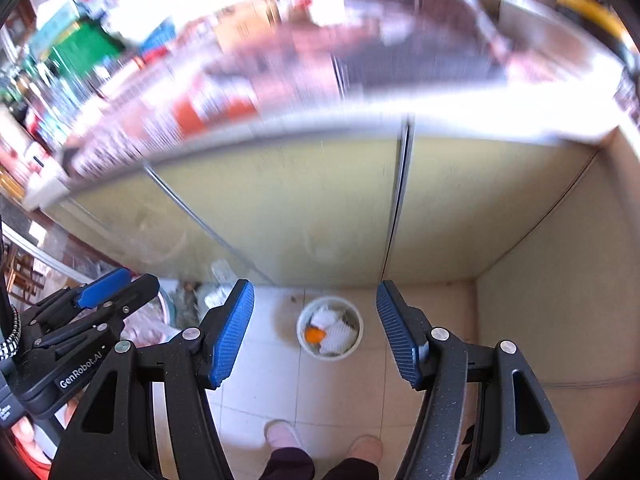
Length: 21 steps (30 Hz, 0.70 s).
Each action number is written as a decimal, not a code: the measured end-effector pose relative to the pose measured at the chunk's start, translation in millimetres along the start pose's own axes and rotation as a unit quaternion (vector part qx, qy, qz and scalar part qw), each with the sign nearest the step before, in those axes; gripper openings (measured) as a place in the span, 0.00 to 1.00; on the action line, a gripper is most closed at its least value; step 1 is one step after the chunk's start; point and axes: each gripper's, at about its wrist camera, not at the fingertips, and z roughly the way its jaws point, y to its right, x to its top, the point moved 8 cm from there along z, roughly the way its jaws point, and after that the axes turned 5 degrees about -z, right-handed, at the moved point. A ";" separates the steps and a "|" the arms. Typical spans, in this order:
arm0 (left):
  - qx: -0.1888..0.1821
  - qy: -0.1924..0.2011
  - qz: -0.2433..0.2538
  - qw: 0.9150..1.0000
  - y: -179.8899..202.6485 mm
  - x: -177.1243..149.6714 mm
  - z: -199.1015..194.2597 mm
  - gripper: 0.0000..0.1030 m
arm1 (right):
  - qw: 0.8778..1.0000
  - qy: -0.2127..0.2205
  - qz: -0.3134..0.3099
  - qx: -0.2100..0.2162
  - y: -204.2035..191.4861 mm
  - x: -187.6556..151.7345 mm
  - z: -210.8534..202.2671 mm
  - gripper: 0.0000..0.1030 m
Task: Collect trash
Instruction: 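Raise both empty tools back up toward the counter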
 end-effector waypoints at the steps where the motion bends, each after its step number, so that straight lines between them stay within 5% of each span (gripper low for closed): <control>1: -0.004 0.012 0.003 1.000 1.9 9.4 -19.4 0.41 | 1.000 0.012 0.001 -0.004 -3.8 6.2 -17.7 0.58; 7: -0.025 0.082 0.028 0.996 4.2 65.1 -124.2 0.43 | 0.995 0.091 0.007 -0.026 -28.7 42.6 -124.3 0.58; 14: -0.033 0.169 0.066 0.983 -6.9 108.2 -223.8 0.58 | 0.982 0.178 0.012 -0.066 -59.2 75.0 -207.0 0.64; 17: -0.032 0.192 0.072 0.978 -8.7 119.0 -249.2 0.68 | 0.973 0.215 0.015 -0.080 -62.6 84.4 -231.3 0.74; 19: -0.033 0.198 0.070 0.977 -9.8 125.7 -257.2 0.88 | 0.969 0.228 0.017 -0.089 -62.9 92.5 -241.0 0.81; 21: -0.034 0.207 0.065 0.976 -9.5 133.0 -261.4 0.94 | 0.966 0.237 0.018 -0.100 -61.2 99.9 -243.9 0.85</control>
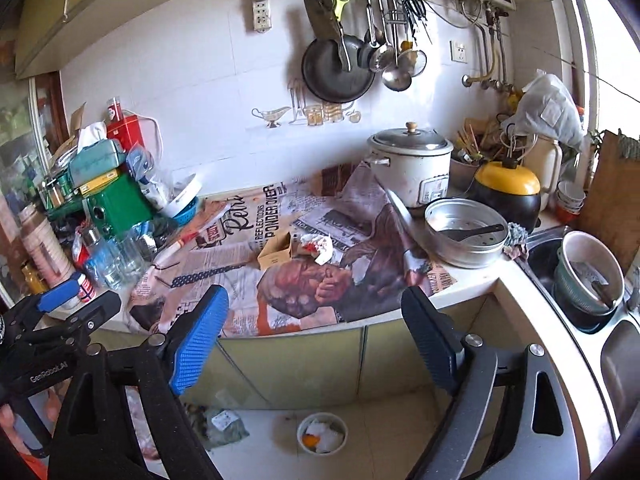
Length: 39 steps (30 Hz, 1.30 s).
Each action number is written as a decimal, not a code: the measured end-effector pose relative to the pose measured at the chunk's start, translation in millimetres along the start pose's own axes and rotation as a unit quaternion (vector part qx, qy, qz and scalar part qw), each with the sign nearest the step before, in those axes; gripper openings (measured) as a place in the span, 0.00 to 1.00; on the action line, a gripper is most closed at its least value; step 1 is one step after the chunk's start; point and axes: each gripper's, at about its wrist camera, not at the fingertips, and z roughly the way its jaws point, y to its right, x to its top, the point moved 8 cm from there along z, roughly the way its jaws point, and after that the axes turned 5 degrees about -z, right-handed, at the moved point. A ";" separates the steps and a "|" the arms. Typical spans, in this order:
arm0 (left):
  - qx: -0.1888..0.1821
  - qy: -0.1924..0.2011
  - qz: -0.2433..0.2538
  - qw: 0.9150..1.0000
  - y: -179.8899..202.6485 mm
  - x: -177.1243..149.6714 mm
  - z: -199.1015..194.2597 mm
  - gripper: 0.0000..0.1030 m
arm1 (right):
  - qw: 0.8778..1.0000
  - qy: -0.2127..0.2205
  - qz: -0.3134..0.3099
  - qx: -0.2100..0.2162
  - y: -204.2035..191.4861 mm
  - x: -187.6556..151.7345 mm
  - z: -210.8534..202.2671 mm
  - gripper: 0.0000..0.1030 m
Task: Collect trash
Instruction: 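Raise both empty tools back up toward the counter, then grasp the white-and-red paper bag with the right tool while the left tool grasps the brown cardboard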
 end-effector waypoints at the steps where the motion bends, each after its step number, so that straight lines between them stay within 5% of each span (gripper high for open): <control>1: -0.001 0.003 0.000 1.000 0.8 3.6 1.3 0.94 | 1.000 0.001 -0.001 -0.003 0.4 3.3 2.1 0.85; 9: 0.017 0.012 0.005 1.000 6.1 25.6 45.9 0.94 | 1.000 0.003 -0.006 0.011 6.7 18.1 33.6 0.86; 23: 0.093 -0.042 -0.057 0.993 22.6 79.3 205.0 0.94 | 0.993 -0.050 -0.063 0.081 53.9 80.8 170.2 0.86; 33: 0.141 -0.125 -0.088 0.978 -0.6 52.1 296.7 0.94 | 0.978 -0.142 -0.084 0.130 59.3 62.9 276.8 0.86; 39: 0.129 -0.162 -0.082 0.975 -23.1 38.0 340.4 0.94 | 0.965 -0.214 -0.069 0.135 45.7 29.5 334.2 0.84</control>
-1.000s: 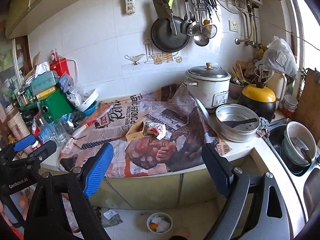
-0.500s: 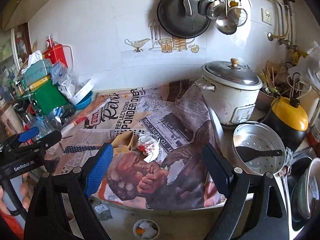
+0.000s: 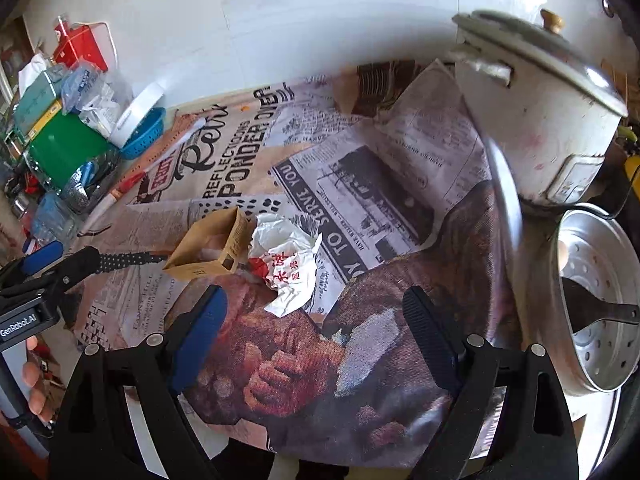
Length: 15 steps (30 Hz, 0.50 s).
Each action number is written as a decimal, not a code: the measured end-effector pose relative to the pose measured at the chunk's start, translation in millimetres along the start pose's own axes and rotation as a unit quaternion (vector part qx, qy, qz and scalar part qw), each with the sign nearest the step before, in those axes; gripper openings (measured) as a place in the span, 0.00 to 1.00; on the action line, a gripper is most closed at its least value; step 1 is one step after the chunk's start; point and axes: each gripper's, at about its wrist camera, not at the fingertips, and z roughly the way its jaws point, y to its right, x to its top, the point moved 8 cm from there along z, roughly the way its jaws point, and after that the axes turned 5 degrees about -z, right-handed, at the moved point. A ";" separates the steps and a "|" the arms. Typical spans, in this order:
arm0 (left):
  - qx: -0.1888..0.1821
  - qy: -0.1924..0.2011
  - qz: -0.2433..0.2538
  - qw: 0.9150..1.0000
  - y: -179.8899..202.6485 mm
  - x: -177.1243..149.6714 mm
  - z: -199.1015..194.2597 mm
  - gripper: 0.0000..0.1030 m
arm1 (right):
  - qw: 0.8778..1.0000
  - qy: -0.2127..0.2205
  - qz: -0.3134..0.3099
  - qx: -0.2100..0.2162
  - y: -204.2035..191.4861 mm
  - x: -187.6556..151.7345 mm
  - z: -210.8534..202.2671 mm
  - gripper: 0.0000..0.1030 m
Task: Collect trash
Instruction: 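Grasp the white-and-red paper bag with the right tool while the left tool grasps the brown cardboard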
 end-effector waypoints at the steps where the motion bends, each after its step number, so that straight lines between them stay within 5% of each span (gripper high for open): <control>1: -0.006 -0.010 0.006 1.000 -1.0 0.0 11.6 0.94 | 1.000 -0.010 0.004 0.001 -0.8 -1.4 9.7 0.83; 11: -0.066 -0.096 0.090 0.989 10.9 -12.6 90.8 0.94 | 0.995 -0.082 0.064 -0.010 -10.3 -6.2 82.5 0.48; 15: -0.092 -0.108 0.123 0.982 22.3 -17.1 107.1 0.78 | 0.994 -0.080 0.077 -0.004 -11.5 -2.1 95.7 0.33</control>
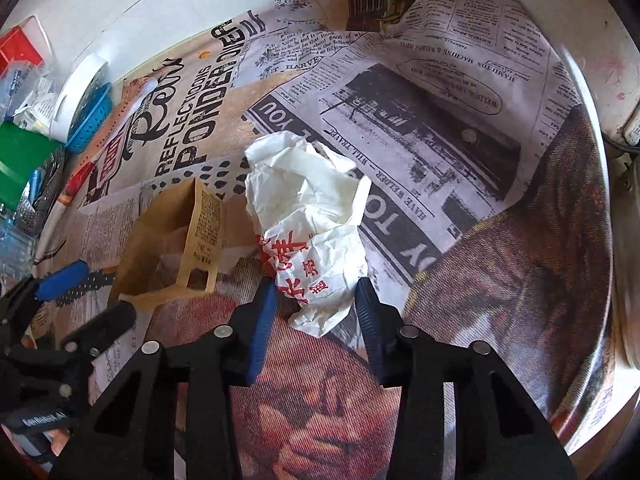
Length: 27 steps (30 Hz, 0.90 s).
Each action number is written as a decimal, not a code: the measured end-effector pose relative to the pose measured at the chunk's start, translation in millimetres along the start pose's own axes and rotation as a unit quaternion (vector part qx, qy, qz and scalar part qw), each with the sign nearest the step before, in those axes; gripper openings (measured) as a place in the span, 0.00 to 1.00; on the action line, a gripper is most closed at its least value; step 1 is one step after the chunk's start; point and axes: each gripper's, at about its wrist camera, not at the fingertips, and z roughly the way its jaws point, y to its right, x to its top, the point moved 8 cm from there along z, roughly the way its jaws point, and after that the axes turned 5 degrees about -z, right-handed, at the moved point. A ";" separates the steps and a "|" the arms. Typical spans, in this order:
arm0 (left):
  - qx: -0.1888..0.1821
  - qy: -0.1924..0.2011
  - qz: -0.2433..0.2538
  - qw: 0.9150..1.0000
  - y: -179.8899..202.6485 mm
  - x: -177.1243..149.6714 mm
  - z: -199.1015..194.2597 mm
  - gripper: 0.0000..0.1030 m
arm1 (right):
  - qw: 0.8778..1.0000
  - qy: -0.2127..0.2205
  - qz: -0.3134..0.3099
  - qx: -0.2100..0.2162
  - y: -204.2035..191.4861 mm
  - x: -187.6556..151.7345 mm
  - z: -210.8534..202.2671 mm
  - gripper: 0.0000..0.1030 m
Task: Collect trash
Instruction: 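Grasp the white-and-red paper bag with the right tool while the left tool grasps the brown cardboard, then carry the paper bag and cardboard down over the white bin with both tools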
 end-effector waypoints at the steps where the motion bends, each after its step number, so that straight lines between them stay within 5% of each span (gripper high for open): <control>1: -0.004 -0.002 0.004 1.000 1.5 0.4 3.7 0.76 | 1.000 0.002 0.000 -0.001 0.0 0.8 2.4 0.26; 7: -0.044 0.003 0.007 0.999 11.8 4.7 13.1 0.53 | 1.000 0.017 0.000 -0.008 -0.7 4.8 4.7 0.20; 15: -0.049 0.002 0.000 0.999 22.7 7.7 29.0 0.13 | 0.999 0.035 0.010 -0.006 13.1 1.1 -18.5 0.18; 27: 0.000 0.092 -0.073 0.993 35.1 22.2 -42.5 0.03 | 0.995 0.094 -0.007 0.016 40.0 -0.8 -82.8 0.17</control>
